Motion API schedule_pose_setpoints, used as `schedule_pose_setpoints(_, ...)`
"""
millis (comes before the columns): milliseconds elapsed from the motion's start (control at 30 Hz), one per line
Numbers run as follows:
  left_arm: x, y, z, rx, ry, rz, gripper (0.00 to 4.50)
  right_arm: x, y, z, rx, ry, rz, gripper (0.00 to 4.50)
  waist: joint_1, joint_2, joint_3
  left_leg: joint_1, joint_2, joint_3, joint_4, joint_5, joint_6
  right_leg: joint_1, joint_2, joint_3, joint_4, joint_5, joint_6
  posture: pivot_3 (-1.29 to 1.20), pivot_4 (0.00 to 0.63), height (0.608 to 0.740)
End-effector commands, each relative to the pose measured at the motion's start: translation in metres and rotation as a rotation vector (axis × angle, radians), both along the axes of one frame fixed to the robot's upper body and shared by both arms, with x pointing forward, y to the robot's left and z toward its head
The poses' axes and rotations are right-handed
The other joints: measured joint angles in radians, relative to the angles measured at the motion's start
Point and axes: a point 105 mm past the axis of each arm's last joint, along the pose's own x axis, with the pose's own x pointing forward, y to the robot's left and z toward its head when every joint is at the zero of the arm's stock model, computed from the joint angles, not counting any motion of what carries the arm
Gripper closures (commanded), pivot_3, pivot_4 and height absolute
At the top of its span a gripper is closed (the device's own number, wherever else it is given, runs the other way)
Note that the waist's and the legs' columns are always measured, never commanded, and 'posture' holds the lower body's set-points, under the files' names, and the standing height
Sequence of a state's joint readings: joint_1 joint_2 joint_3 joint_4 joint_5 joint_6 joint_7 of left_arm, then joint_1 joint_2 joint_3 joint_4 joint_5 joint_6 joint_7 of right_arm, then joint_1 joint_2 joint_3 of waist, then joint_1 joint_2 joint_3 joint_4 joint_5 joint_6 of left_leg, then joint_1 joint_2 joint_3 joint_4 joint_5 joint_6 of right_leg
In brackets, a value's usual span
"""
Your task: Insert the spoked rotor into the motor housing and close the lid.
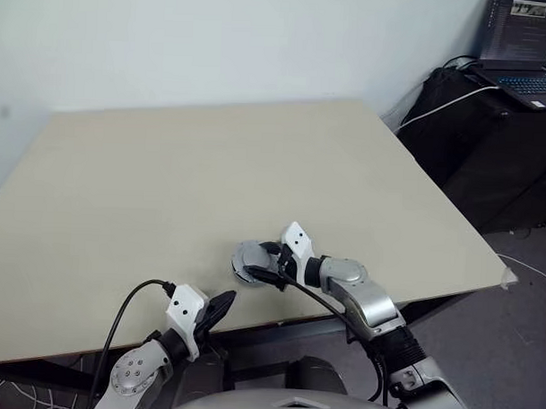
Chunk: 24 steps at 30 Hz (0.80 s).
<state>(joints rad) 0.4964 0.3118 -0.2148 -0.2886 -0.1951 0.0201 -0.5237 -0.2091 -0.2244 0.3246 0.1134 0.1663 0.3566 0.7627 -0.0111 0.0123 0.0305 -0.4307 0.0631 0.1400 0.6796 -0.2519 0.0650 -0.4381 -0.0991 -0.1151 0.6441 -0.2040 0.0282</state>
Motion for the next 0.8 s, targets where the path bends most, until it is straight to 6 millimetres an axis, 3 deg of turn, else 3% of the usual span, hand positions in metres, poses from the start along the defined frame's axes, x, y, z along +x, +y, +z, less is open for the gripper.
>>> schedule_pose_setpoints(33,0.003,-0.003,0.008,-0.009,-0.036,-0.006,4.50,0.011,-0.006,0.013,0.023,-0.068,-0.071,1.32,0.000,0.000,0.000,0.000,0.000,0.000,0.000,0.000,0.000,0.000,0.000,0.000,0.000,0.000,0.000,0.00,0.000,0.740)
schedule_pose_setpoints(267,0.005,-0.002,0.009,-0.002,-0.044,0.000,4.50,0.008,-0.002,0.009,-0.019,-0.096,-0.101,1.32,0.000,0.001,0.000,0.000,0.000,0.000,0.000,0.000,0.000,0.000,0.000,0.000,0.000,0.000,0.000,0.00,0.000,0.740)
schedule_pose_setpoints(600,0.008,-0.001,0.009,0.009,-0.055,0.002,4.50,-0.007,-0.001,-0.007,-0.109,-0.066,-0.005,1.32,0.000,0.002,-0.003,0.000,0.000,0.000,0.000,0.000,0.000,0.000,0.000,0.000,0.000,0.000,0.000,0.00,0.000,0.740)
schedule_pose_setpoints(800,0.008,-0.002,0.009,0.008,-0.055,-0.003,4.50,-0.004,-0.002,-0.008,-0.130,-0.069,-0.016,1.32,0.000,0.002,-0.007,0.000,0.000,0.000,0.000,0.000,0.000,0.000,0.000,0.000,0.000,0.000,0.000,0.00,0.000,0.740)
